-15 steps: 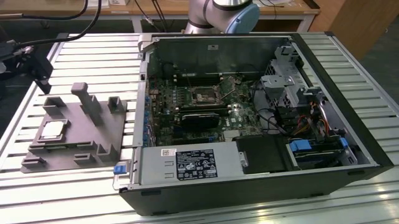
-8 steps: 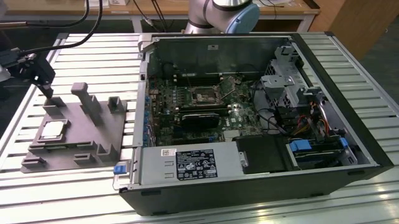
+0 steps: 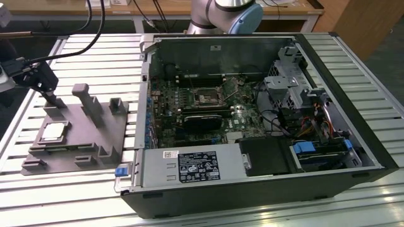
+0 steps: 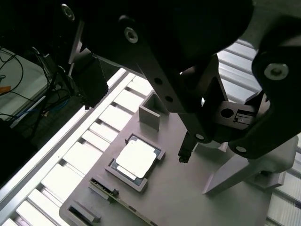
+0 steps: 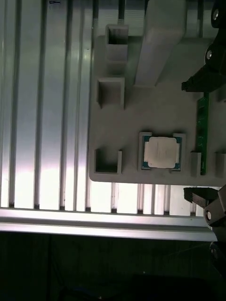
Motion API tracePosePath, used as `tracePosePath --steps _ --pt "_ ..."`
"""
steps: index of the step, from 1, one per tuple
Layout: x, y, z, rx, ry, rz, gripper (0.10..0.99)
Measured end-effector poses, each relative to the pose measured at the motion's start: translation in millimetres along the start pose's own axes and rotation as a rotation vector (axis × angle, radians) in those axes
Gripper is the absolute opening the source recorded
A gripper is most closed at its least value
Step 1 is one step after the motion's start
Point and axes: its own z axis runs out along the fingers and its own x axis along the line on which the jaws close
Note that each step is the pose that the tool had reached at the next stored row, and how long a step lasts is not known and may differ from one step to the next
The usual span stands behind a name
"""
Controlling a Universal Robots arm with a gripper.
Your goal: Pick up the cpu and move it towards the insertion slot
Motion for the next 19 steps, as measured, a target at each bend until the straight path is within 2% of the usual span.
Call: tracePosePath --steps 15,17,18,19 --pt "3.8 -2.2 27.2 -0.001 0.0 0.0 0.882" --pt "4.2 -2.4 30.8 -0.001 0.0 0.0 0.871" --pt "4.3 -2.5 32.6 -0.001 0.0 0.0 0.796" --pt "4.3 -2.5 34.4 -0.001 0.0 0.0 0.796"
